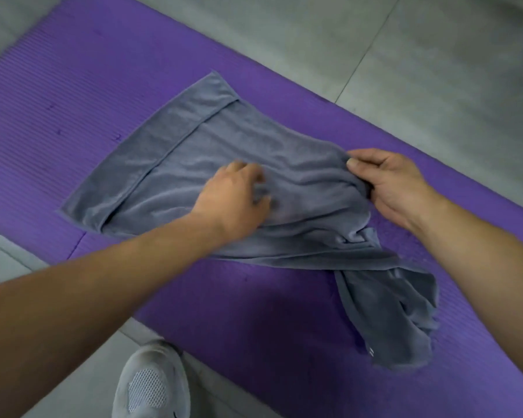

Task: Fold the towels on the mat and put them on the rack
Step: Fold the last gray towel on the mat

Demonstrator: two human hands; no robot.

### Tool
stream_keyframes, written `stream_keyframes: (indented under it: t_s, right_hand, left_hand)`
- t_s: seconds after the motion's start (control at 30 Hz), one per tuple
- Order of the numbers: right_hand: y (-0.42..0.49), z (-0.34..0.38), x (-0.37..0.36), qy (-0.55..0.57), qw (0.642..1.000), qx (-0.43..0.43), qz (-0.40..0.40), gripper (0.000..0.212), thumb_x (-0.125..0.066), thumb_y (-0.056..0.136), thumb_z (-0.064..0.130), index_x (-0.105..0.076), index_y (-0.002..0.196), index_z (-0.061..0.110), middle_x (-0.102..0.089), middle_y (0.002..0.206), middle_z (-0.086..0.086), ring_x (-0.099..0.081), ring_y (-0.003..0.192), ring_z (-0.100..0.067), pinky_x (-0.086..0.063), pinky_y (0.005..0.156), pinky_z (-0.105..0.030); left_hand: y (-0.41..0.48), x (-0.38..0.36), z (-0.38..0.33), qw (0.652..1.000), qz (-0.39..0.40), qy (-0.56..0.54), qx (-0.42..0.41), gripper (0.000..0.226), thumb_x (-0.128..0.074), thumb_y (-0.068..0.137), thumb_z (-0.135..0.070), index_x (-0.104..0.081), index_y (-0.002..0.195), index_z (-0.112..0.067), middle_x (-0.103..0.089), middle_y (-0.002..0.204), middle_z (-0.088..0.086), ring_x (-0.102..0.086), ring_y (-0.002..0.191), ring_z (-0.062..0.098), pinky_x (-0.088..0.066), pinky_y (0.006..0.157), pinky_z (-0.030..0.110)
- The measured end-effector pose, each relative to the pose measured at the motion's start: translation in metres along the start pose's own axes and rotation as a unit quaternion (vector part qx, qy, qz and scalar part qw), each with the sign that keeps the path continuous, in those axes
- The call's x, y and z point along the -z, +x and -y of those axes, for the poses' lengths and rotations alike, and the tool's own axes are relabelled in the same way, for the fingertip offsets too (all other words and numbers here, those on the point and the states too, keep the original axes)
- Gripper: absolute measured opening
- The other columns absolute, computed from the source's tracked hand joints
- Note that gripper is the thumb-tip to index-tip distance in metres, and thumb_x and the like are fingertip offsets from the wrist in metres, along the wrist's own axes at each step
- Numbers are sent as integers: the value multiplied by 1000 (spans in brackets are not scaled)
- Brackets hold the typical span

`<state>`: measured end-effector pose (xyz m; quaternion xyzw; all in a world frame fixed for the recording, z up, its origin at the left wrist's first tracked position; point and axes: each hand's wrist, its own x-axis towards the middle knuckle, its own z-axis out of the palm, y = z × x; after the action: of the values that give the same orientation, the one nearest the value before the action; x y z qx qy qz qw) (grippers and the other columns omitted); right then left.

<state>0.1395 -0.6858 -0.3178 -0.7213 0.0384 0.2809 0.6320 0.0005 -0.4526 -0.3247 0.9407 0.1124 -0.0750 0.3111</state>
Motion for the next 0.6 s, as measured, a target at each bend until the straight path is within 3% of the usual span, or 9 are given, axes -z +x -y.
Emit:
stream_keyframes:
  t_s: [0.1, 0.17, 0.23, 0.33, 0.43, 0.5, 0.6]
  right_hand:
    - [-5, 3, -3, 3, 999, 8, 36, 18, -64, 92, -3, -71, 101, 11, -78, 88, -1, -73, 84, -13, -57, 80, -25]
    - [-11, 3, -3, 29, 999, 10, 45, 20, -62, 90, -7, -69, 101, 9, -77, 84, -1, -73, 79, -13, -58, 76, -23]
    - [-13, 2, 0, 37, 999, 20, 21, 21, -64, 89, -8, -69, 99, 9, -76, 79, 1, -72, 76, -11, -57, 73, -21]
    - [-14, -4, 6, 17, 999, 32, -29, 18, -71, 86, -3, -69, 97, 11, -76, 79, 0, -70, 73, -10, -56, 71, -22]
    - [-13, -14, 11, -64, 998, -5, -20, 15, -82, 82, 16, -72, 93, 14, -72, 86, -14, -66, 74, -18, -54, 71, -29]
    - [-15, -16, 14, -134, 990, -30, -4, 18, -81, 83, 25, -70, 85, 10, -69, 78, -11, -62, 67, -16, -50, 65, -29]
    - [-13, -12, 22, -191, 980, -56, 3, 40, -78, 83, 37, -66, 84, -1, -60, 69, -8, -52, 61, -15, -44, 59, -28]
  left_hand:
    - [45, 6, -39, 986, 15, -109, -122, 47, -62, 94, -18, -56, 140, -14, -56, 139, 6, -56, 116, 15, -37, 97, 13]
    - [71, 6, -57, 981, 62, -109, -150, 47, -62, 99, -19, -52, 145, -19, -54, 144, -2, -49, 115, 1, -33, 96, 9]
    - [93, -1, -66, 975, 94, -105, -174, 39, -64, 98, -21, -61, 137, -18, -63, 135, -3, -57, 115, 2, -42, 98, 16]
    - [114, -11, -67, 970, 115, -74, -202, 19, -68, 95, -24, -75, 112, -18, -75, 107, -6, -66, 97, 6, -49, 90, 26]
    - [123, -13, -60, 968, 105, -79, -215, 10, -69, 93, -22, -77, 98, -19, -73, 95, -11, -63, 88, 1, -46, 81, 15]
    - [125, -11, -53, 969, 98, -89, -209, 9, -69, 93, -21, -77, 96, -18, -72, 94, -12, -61, 90, -1, -41, 75, 5]
    - [127, -7, -36, 975, 86, -120, -166, 6, -70, 93, -20, -77, 94, -18, -73, 91, -13, -62, 83, -4, -40, 69, 3]
